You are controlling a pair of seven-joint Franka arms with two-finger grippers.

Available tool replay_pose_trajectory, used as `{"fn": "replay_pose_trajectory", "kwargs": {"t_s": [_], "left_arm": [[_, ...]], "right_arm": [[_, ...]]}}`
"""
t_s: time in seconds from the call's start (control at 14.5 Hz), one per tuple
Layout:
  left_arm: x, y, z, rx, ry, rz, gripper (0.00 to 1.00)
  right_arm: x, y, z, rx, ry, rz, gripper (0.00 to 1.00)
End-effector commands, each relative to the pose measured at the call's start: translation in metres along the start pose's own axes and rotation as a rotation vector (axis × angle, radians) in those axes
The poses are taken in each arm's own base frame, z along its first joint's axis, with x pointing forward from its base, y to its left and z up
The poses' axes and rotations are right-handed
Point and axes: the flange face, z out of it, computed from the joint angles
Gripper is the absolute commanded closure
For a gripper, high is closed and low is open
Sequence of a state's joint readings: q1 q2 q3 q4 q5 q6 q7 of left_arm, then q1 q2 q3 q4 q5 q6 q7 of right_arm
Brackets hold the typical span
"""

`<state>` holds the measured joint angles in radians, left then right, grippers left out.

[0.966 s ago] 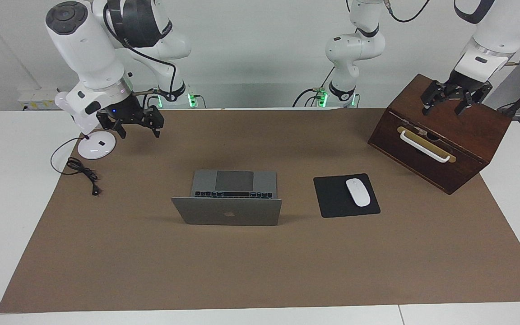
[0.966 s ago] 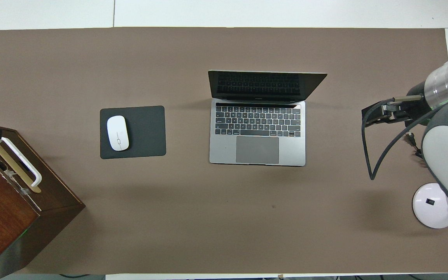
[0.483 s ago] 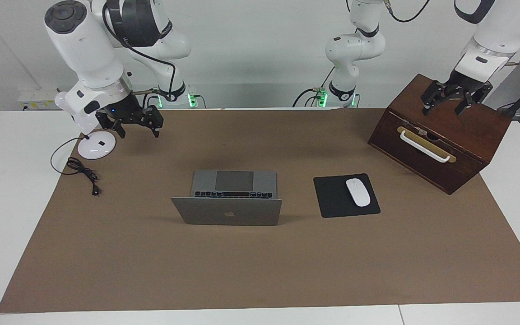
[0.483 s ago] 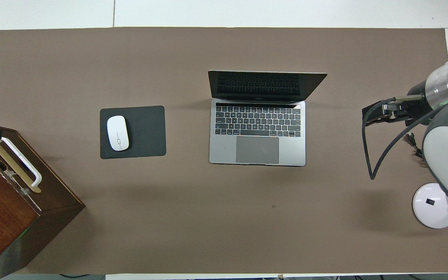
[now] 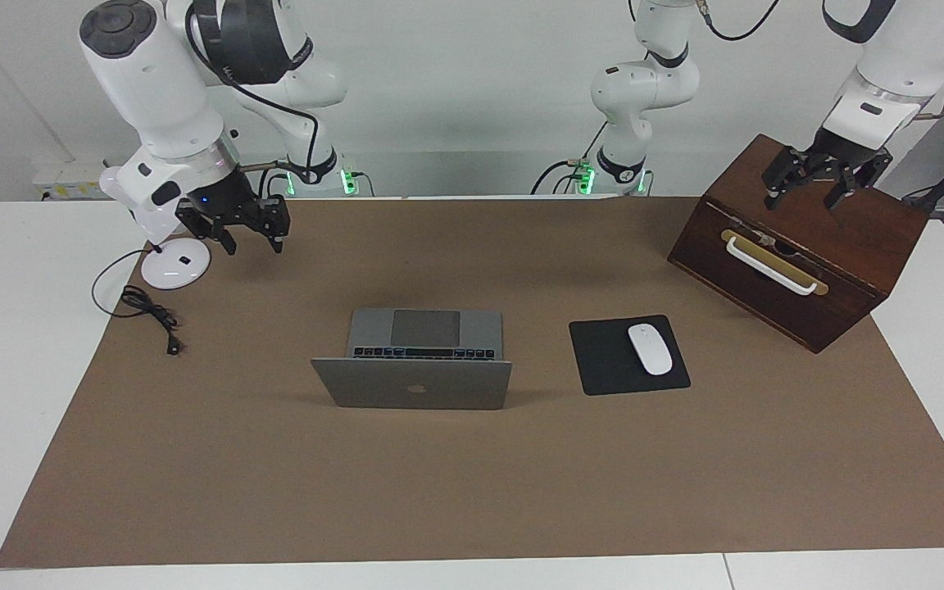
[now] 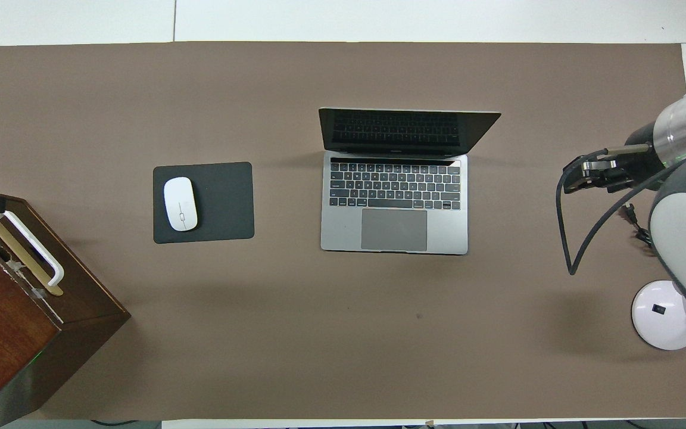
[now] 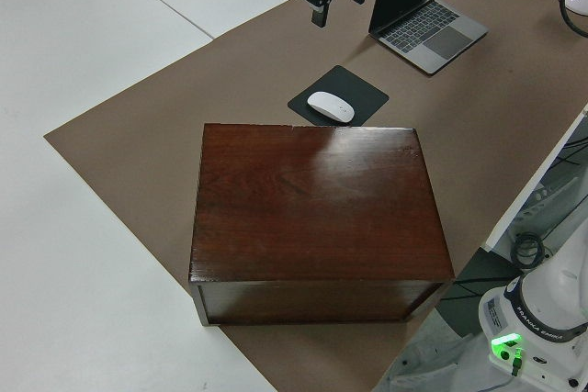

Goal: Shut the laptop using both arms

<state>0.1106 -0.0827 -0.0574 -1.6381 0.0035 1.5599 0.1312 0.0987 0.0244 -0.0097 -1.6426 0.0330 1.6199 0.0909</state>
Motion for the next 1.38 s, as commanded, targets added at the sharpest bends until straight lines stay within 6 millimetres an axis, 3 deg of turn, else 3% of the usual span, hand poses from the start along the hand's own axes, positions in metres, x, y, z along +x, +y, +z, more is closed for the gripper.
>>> {"fn": "replay_pose_trajectory", "kwargs": {"t_s": [0.0, 0.14, 0.48, 0.83, 0.9, 0.97, 1.03, 1.17, 1.31], "left_arm": [[-0.001, 0.002, -0.003, -0.010, 0.003, 0.002, 0.00], [-0.004, 0.002, 0.005, -0.012, -0.015, -0.003, 0.00], [-0.001, 0.021, 0.003, -0.010, 0.002, 0.051, 0.00], [-0.002, 0.024, 0.009, -0.011, -0.012, 0.037, 0.00], [-0.002, 0.023, 0.009, -0.011, -0.009, 0.034, 0.06], [-0.003, 0.021, 0.010, -0.011, -0.012, 0.032, 0.37], [-0.003, 0.017, 0.010, -0.011, -0.014, 0.025, 0.61], [-0.001, 0.013, 0.007, -0.007, 0.013, 0.031, 0.95], [0.001, 0.015, 0.007, 0.000, 0.020, 0.034, 1.00]], "right_arm": [[0.001, 0.001, -0.004, 0.016, 0.019, -0.041, 0.83], [0.004, 0.001, -0.012, 0.020, 0.037, -0.049, 1.00], [0.017, -0.003, -0.014, 0.024, 0.060, -0.117, 1.00], [0.048, -0.006, -0.021, 0.024, 0.088, -0.152, 1.00], [0.054, -0.008, -0.018, 0.022, 0.091, -0.154, 1.00], [0.059, -0.012, -0.015, 0.022, 0.093, -0.164, 1.00], [0.064, -0.019, -0.013, 0.021, 0.094, -0.196, 1.00], [0.080, -0.019, -0.014, 0.018, 0.113, -0.290, 1.00], [0.093, -0.020, -0.010, 0.017, 0.122, -0.316, 1.00]]}}
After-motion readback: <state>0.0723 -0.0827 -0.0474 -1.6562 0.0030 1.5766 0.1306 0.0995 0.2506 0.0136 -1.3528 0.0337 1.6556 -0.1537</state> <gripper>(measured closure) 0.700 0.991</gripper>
